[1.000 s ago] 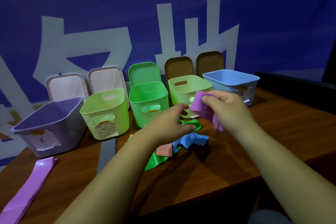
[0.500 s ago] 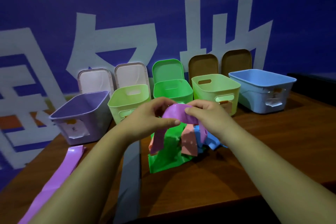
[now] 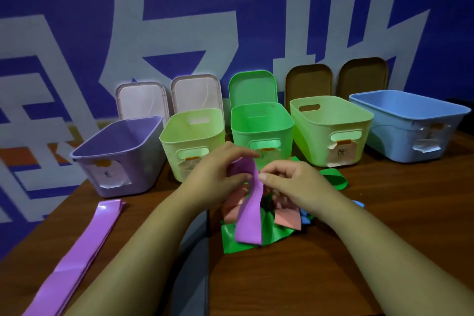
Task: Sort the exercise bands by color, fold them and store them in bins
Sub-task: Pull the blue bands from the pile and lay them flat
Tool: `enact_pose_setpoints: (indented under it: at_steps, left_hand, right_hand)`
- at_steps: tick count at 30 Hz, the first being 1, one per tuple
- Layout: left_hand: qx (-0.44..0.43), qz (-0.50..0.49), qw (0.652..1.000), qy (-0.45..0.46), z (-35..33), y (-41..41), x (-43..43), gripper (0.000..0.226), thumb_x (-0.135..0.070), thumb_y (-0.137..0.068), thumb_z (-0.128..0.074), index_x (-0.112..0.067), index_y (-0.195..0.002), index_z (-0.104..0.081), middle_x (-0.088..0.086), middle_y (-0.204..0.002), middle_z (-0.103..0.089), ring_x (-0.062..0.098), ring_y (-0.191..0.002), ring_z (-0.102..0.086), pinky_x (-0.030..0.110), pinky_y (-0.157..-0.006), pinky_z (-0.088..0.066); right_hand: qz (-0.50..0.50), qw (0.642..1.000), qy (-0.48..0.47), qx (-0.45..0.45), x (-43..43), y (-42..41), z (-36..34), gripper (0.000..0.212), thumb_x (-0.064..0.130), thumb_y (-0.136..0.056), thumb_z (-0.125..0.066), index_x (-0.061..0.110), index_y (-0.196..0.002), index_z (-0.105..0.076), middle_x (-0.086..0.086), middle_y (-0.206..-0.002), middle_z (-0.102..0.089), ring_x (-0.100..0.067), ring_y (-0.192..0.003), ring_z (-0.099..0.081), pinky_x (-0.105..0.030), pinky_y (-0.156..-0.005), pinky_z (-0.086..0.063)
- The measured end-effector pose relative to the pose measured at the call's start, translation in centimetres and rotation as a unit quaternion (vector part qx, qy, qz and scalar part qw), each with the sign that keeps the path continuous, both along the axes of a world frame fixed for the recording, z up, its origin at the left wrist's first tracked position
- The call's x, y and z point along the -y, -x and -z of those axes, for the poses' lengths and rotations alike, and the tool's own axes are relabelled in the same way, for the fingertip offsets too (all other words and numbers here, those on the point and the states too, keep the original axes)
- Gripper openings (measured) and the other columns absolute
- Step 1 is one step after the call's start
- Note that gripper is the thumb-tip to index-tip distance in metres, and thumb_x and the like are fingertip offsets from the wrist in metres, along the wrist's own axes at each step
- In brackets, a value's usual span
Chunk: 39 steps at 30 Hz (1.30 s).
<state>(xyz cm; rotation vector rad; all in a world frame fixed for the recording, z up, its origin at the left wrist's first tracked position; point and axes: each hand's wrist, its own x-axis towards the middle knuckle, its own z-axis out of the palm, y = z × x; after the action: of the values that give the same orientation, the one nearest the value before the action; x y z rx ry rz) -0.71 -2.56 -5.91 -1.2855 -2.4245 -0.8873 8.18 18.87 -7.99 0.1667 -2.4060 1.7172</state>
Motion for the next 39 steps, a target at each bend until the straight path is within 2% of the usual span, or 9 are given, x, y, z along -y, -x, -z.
enact_pose_setpoints:
  at_steps: [3,7,12,16,19,23,28,36,39]
  left_hand:
    - [-0.029,-0.044,0.999,0.000,1.6,0.6,-0.4,0.061,-0.024,-0.083,-0.087,-0.027,-0.137,-0.060,-0.009,-0.122,-0.055,0.008,-0.110,-0.055,0.028,-0.095,-0.049]
    - [-0.088,-0.114,0.990,0.007,2.0,0.7,-0.8,0.039,-0.036,-0.077,-0.088,-0.020,-0.099,-0.060,-0.004,-0.098,-0.053,0.020,-0.091,-0.048,0.042,-0.079,-0.045]
    - [-0.001,-0.164,0.986,-0.022,1.6,-0.8,-0.6,0.049,-0.040,-0.077,-0.090,-0.026,-0.101,-0.049,-0.008,-0.084,-0.056,0.009,-0.074,-0.054,0.028,-0.060,-0.040]
    - [0.018,-0.204,0.976,-0.068,1.5,-1.5,-0.6,0.053,-0.042,-0.074,-0.093,-0.026,-0.088,-0.044,-0.005,-0.078,-0.055,0.015,-0.068,-0.051,0.033,-0.056,-0.038]
    - [0.052,-0.191,0.978,-0.063,1.4,-1.7,-0.5,0.036,-0.049,-0.084,-0.084,-0.025,-0.076,-0.059,-0.004,-0.067,-0.061,0.011,-0.063,-0.054,0.034,-0.057,-0.041]
    - [0.094,-0.165,0.981,-0.035,1.8,-2.0,-0.8,0.028,-0.054,-0.088,-0.079,-0.028,-0.080,-0.077,-0.007,-0.077,-0.070,0.005,-0.072,-0.065,0.030,-0.062,-0.050]
    - [0.206,-0.147,0.963,-0.087,1.6,-2.1,-1.0,0.016,-0.040,-0.087,-0.086,-0.025,-0.084,-0.081,-0.002,-0.080,-0.076,0.007,-0.064,-0.071,0.015,-0.051,-0.048]
    - [0.247,-0.143,0.954,-0.095,1.1,-3.1,-1.1,0.006,-0.019,-0.091,-0.075,-0.018,-0.086,-0.072,0.001,-0.075,-0.076,0.019,-0.068,-0.076,0.039,-0.061,-0.062]
    - [0.173,-0.167,0.964,-0.114,0.9,-3.2,-1.0,0.010,-0.017,-0.084,-0.069,-0.021,-0.076,-0.064,-0.003,-0.065,-0.067,0.012,-0.060,-0.064,0.031,-0.055,-0.051]
  right_hand:
    - [0.005,1.000,-0.024,0.009,0.2,0.8,1.5,0.009,0.028,-0.098,-0.077,0.018,-0.097,-0.077,0.007,-0.065,-0.063,-0.007,-0.057,-0.053,-0.023,-0.058,-0.045]
    - [0.018,0.998,-0.064,-0.006,0.3,1.4,2.2,0.018,0.038,-0.095,-0.079,0.021,-0.096,-0.072,0.002,-0.071,-0.058,-0.008,-0.061,-0.050,-0.025,-0.059,-0.039]
    - [0.009,0.997,-0.075,-0.011,0.5,1.2,2.2,0.017,0.039,-0.094,-0.079,0.025,-0.097,-0.071,-0.001,-0.073,-0.064,-0.009,-0.065,-0.056,-0.030,-0.064,-0.045]
    - [0.017,0.995,-0.096,-0.008,0.6,0.9,2.1,0.017,0.042,-0.094,-0.079,0.027,-0.099,-0.072,-0.012,-0.085,-0.071,-0.011,-0.069,-0.060,-0.031,-0.067,-0.048]
    - [0.025,0.995,-0.094,-0.010,0.8,0.9,2.3,0.017,0.038,-0.094,-0.080,0.025,-0.099,-0.071,-0.008,-0.078,-0.069,-0.008,-0.066,-0.059,-0.028,-0.065,-0.048]
    - [0.029,0.995,-0.096,-0.014,0.8,1.0,2.6,0.016,0.036,-0.093,-0.082,0.023,-0.096,-0.073,-0.004,-0.071,-0.062,-0.008,-0.064,-0.055,-0.031,-0.064,-0.045]
    - [0.029,0.995,-0.099,-0.019,0.8,0.9,2.6,0.021,0.038,-0.091,-0.083,0.021,-0.093,-0.071,0.002,-0.070,-0.057,-0.008,-0.064,-0.050,-0.031,-0.063,-0.043]
    - [0.035,0.993,-0.113,-0.026,1.1,0.6,2.3,0.015,0.038,-0.098,-0.075,0.025,-0.092,-0.070,-0.008,-0.076,-0.065,-0.011,-0.065,-0.053,-0.034,-0.066,-0.045]
    - [0.075,0.991,-0.096,-0.055,0.9,0.4,1.9,0.015,0.030,-0.098,-0.075,0.023,-0.086,-0.069,-0.007,-0.072,-0.063,-0.010,-0.062,-0.052,-0.033,-0.063,-0.047]
